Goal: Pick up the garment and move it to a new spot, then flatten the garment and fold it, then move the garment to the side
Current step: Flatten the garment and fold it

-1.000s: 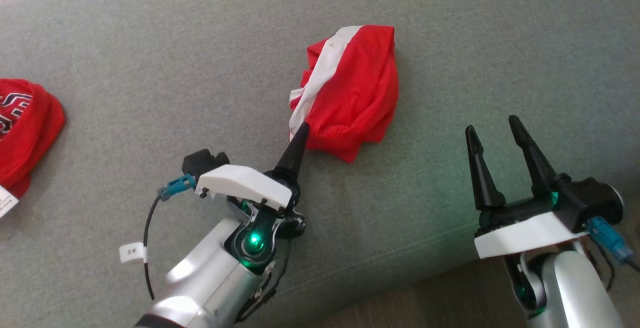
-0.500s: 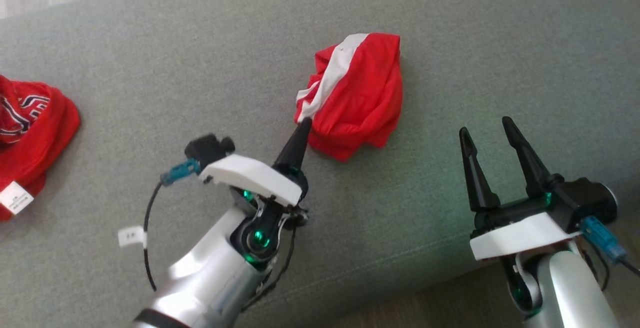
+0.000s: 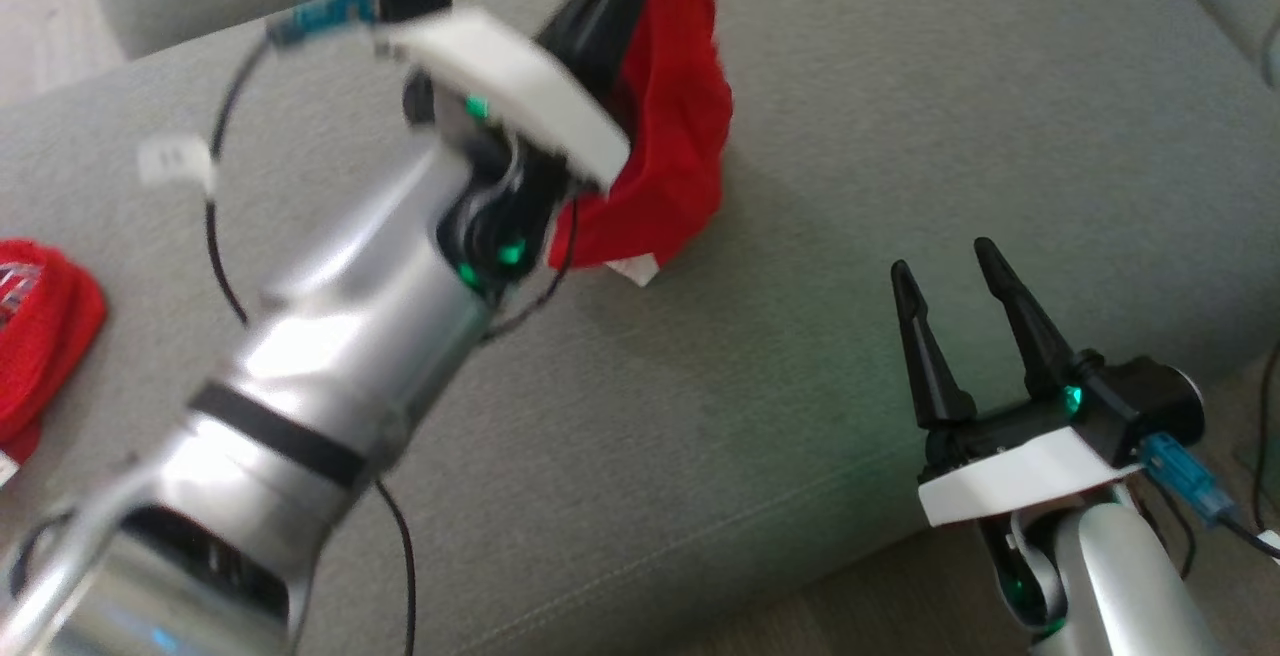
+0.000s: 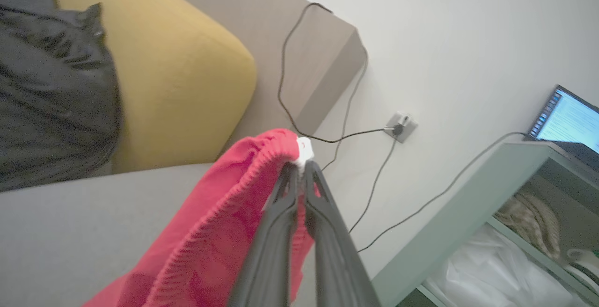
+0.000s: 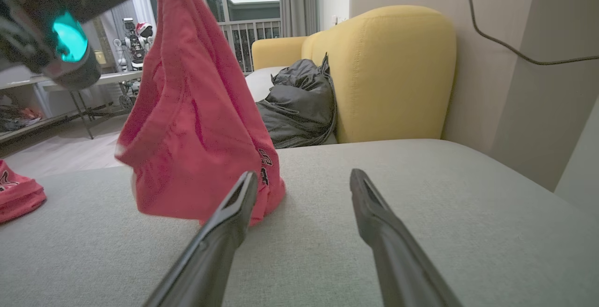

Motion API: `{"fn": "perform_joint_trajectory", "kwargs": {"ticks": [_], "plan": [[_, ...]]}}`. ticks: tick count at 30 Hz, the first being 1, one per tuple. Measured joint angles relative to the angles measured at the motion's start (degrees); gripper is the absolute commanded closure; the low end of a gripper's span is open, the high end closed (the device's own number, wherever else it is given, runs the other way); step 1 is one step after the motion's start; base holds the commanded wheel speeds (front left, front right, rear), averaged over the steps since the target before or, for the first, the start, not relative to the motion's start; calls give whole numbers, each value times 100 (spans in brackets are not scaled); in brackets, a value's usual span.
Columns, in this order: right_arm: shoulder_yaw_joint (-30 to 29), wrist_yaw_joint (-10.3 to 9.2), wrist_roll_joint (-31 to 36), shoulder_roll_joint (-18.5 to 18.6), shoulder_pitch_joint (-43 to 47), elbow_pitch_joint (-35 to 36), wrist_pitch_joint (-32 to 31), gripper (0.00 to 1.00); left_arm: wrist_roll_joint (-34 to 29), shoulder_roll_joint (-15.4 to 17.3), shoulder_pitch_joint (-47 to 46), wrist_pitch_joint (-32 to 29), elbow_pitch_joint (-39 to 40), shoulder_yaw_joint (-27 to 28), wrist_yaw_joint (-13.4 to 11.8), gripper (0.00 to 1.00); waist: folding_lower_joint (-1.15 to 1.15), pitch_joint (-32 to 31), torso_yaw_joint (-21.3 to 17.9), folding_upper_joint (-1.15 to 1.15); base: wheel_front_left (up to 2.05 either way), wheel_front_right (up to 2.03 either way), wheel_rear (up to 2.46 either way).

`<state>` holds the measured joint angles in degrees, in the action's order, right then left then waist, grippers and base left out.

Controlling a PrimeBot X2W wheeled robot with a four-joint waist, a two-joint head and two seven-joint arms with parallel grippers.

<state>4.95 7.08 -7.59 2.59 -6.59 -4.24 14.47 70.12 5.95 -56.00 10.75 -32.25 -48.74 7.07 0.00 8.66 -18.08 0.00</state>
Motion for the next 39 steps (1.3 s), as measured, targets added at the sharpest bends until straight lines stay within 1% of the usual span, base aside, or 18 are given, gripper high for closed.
{"fn": "perform_joint_trajectory", "kwargs": {"ticks": [4,7,12,14,17,19,22,24,25,27,29,32,33,36,39], "plan": [[19,0,-64,1,-1,-3,0,0,-45,56,-552,-114,124,-146,1,100,0,-62,-198,0,0,0,0],[15,0,-89,3,-1,-4,0,0,-46,94,-849,-153,222,-325,1,100,0,-121,-271,0,0,0,0],[-54,0,-126,4,3,-4,0,0,-34,120,-1084,-96,486,-466,3,100,0,-176,-226,0,0,0,0],[-86,0,-158,5,2,0,0,0,91,191,-1100,-73,698,-558,5,100,0,-187,-158,0,0,0,0],[-122,0,-159,5,8,10,0,0,138,481,-894,-45,897,-834,7,100,0,-203,-31,0,0,0,0],[-132,0,-183,5,20,12,0,0,82,790,-461,60,913,-1017,7,100,0,-208,67,0,0,0,0],[-179,0,-283,5,46,41,0,0,4,1282,600,252,856,-1135,-1,100,0,-198,222,0,0,0,0],[-265,0,-631,4,79,35,0,0,-203,1526,1323,320,751,-1123,-130,100,0,-171,348,0,0,0,0],[-310,0,-927,5,105,-30,0,0,-318,1603,1629,341,712,-1067,-214,100,0,-154,417,0,0,0,0],[-371,0,-1408,4,173,-288,0,0,-573,1628,2176,346,751,-566,-350,100,0,-113,561,0,0,0,0],[-421,0,-1595,3,185,-620,0,0,-900,1560,2546,347,879,-22,-405,100,0,-63,717,0,0,0,0],[-450,0,-1742,3,170,-1054,-1,0,-1408,1335,2928,352,1046,603,-387,100,0,13,961,0,0,0,0],[-444,0,-1784,2,150,-1160,-1,0,-1551,1254,3052,354,1093,766,-346,100,0,42,1036,0,0,0,0],[-415,0,-1952,2,19,-1411,-1,0,-1937,1067,3376,354,1134,1132,-233,100,0,143,1215,0,0,0,0],[-296,0,-2081,4,-196,-1667,-1,0,-2179,912,3566,354,1118,1456,-147,100,0,232,1332,0,0,0,0]]}}
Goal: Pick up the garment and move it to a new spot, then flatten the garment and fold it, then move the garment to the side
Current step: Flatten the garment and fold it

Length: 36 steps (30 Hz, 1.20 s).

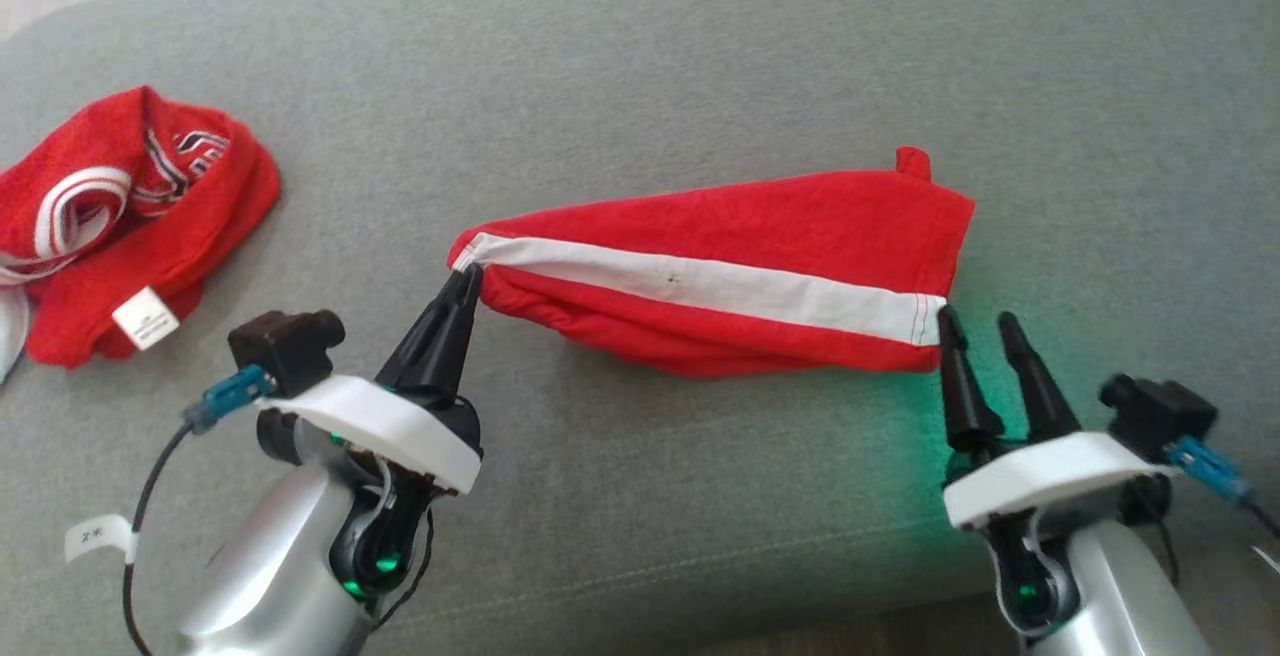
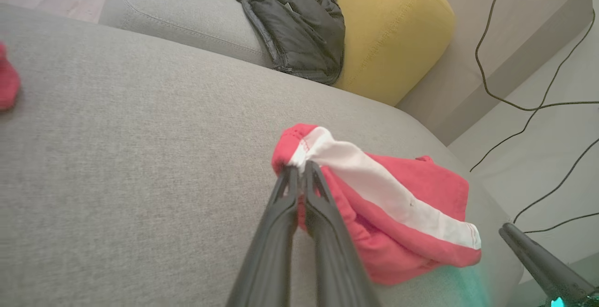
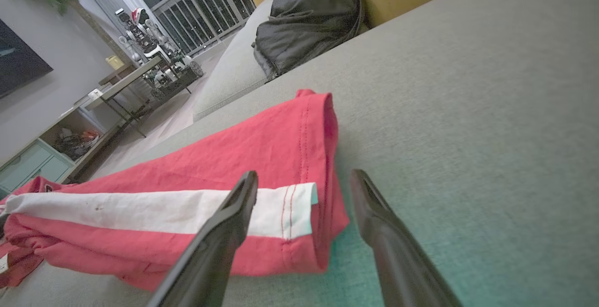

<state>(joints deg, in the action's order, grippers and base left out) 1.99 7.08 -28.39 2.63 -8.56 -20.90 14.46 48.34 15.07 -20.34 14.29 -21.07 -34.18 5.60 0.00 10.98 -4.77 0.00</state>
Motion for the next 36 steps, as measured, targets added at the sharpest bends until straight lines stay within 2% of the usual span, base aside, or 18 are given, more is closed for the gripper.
{"fn": "perform_joint_trajectory", "kwargs": {"ticks": [10,14,18,22,24,26,28,29,31,32,36], "plan": [[365,0,168,5,-297,-777,0,0,-458,-320,52,0,-152,411,148,100,0,9,138,0,0,0,0],[400,0,234,7,-341,-802,0,17,-524,-385,80,0,-185,459,152,100,0,-3,165,0,0,0,0],[405,0,270,7,-375,-802,0,25,-532,-410,90,0,-181,408,153,100,0,-24,183,0,0,0,0],[416,0,270,8,-376,-879,0,45,-521,-408,90,0,-180,341,153,100,0,-33,198,0,0,0,0],[425,0,269,7,-380,-982,0,31,-497,-399,88,0,-181,331,153,100,0,-31,208,0,0,0,0],[417,0,271,7,-389,-1069,0,29,-481,-390,87,0,-181,322,153,100,0,-22,221,0,0,0,0],[407,0,271,7,-432,-1151,0,41,-481,-379,85,0,-180,311,153,100,0,-12,233,0,0,0,0],[400,0,271,8,-503,-1209,0,65,-481,-366,85,0,-175,305,153,100,0,4,241,0,0,0,0],[398,0,308,8,-573,-1204,0,93,-481,-348,82,0,-174,305,153,100,0,20,244,0,0,0,0],[398,0,313,8,-609,-1201,0,100,-481,-342,82,0,-174,307,153,100,0,27,245,0,0,0,0],[369,0,347,8,-638,-1055,0,100,-481,-326,83,0,-174,318,153,100,0,4,225,0,0,0,0]]}}
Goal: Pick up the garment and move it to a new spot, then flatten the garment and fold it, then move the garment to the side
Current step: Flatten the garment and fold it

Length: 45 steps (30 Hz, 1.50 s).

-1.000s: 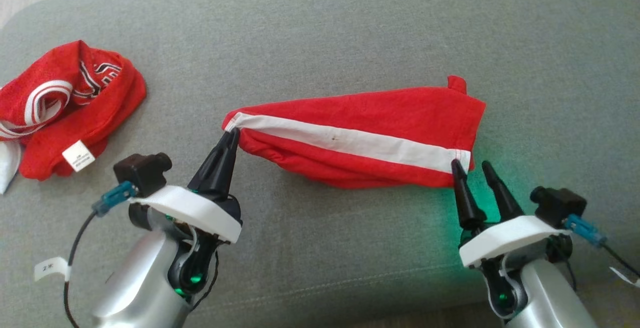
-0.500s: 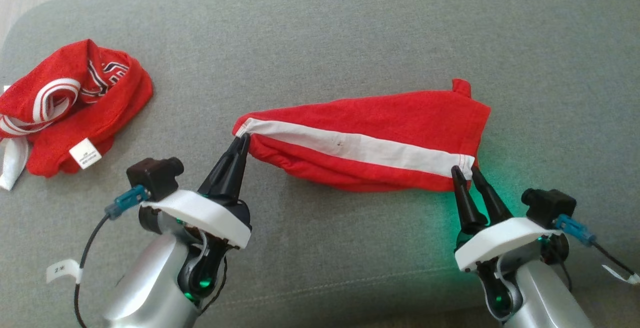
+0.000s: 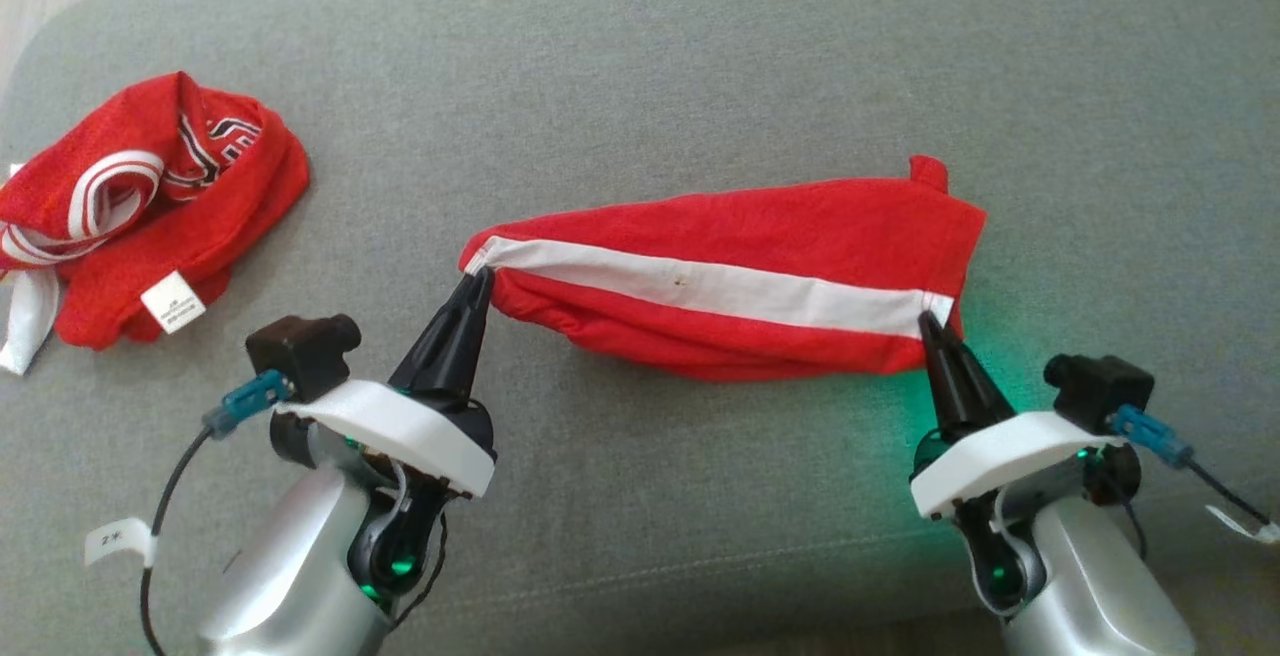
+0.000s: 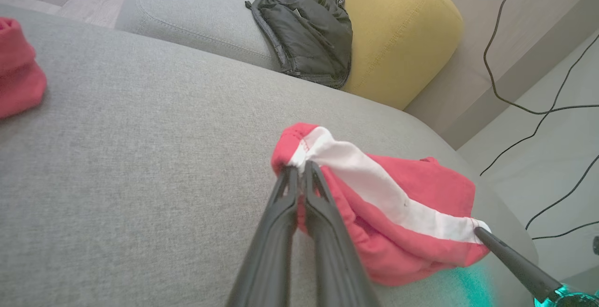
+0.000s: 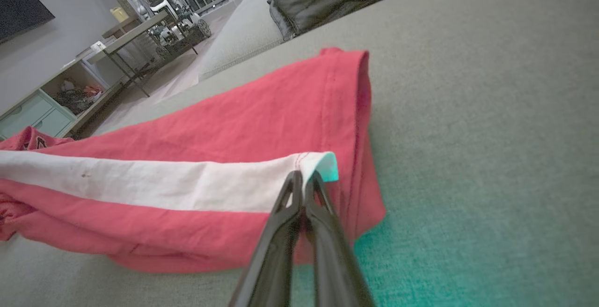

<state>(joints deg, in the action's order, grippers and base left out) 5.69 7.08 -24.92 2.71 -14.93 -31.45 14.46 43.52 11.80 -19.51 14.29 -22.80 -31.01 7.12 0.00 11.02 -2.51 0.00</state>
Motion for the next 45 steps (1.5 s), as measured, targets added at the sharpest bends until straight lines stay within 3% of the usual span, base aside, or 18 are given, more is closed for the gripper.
{"fn": "perform_joint_trajectory", "kwargs": {"ticks": [6,10,13,18,23,26,31,36,45], "plan": [[-263,0,123,-1,20,639,0,100,149,-3,-3,0,198,37,0,100,0,-132,-58,0,0,0,0],[-681,0,73,0,-3,1461,0,100,431,48,-276,-58,411,-57,0,100,0,-235,-116,0,0,0,0],[-928,0,202,-1,-371,1971,1,100,775,133,-1196,-644,645,-248,0,100,0,-286,-199,0,0,0,0],[-1101,0,828,45,-1814,1891,14,100,806,223,-2814,-1262,576,-555,1,100,0,-105,-338,0,0,0,0],[-855,0,1384,242,-3836,1046,18,100,-9,404,-4492,-1263,-500,-722,1,100,0,287,-567,0,0,0,0],[-862,0,1593,250,-4785,726,18,100,-680,416,-5431,-760,-1088,-813,1,100,0,593,-689,0,0,0,0],[-1157,0,1870,282,-5463,1337,34,100,-1552,349,-6598,42,-1443,-834,-7,100,0,1146,-791,0,0,0,0],[-1036,0,1851,261,-4915,2054,52,100,-2243,337,-5818,47,-13,-175,-57,100,0,1544,-783,0,0,0,0],[-755,0,1411,109,-1669,1954,48,100,-3058,266,-1989,42,996,-14,-1,100,0,1174,-713,0,0,0,0]]}}
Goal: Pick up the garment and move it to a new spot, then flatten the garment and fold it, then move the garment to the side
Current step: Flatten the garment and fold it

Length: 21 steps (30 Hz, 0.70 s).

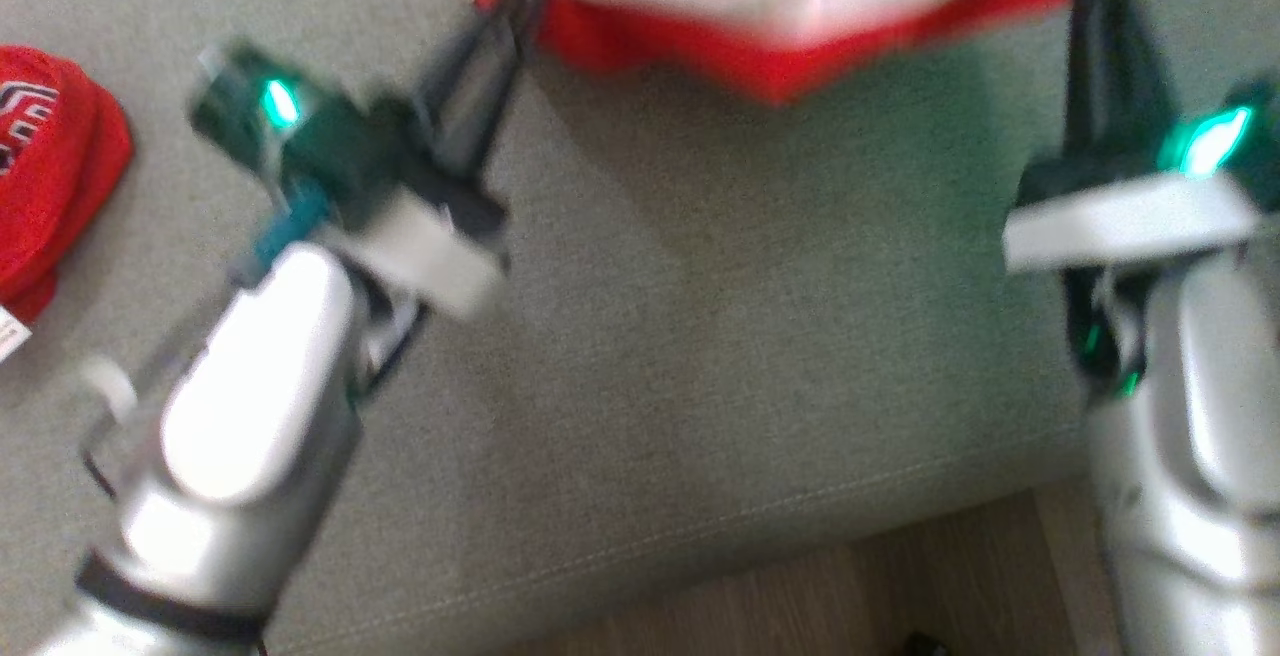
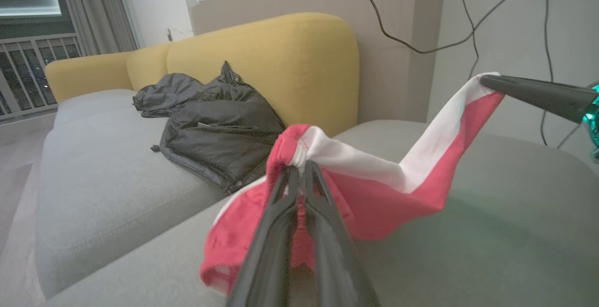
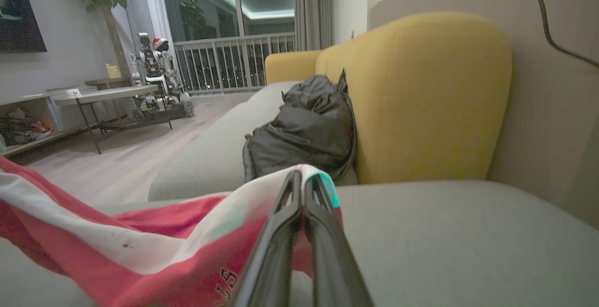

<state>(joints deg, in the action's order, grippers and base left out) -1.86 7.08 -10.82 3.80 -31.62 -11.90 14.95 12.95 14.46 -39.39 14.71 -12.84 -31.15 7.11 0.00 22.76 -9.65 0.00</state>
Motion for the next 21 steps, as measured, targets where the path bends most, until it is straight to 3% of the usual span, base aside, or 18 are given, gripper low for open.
{"fn": "perform_joint_trajectory", "kwargs": {"ticks": [10,14,21], "plan": [[382,0,-18,-75,2031,282,-8,100,-454,225,2306,0,603,-302,5,100,0,-660,-65,0,0,0,0],[182,0,32,-79,2718,467,-9,100,-497,301,2704,0,712,-463,41,100,0,-906,-2,0,0,0,0],[-107,0,-133,-36,3966,1103,-430,100,-467,713,3166,0,877,-927,46,100,0,-1146,208,0,0,0,0]]}}
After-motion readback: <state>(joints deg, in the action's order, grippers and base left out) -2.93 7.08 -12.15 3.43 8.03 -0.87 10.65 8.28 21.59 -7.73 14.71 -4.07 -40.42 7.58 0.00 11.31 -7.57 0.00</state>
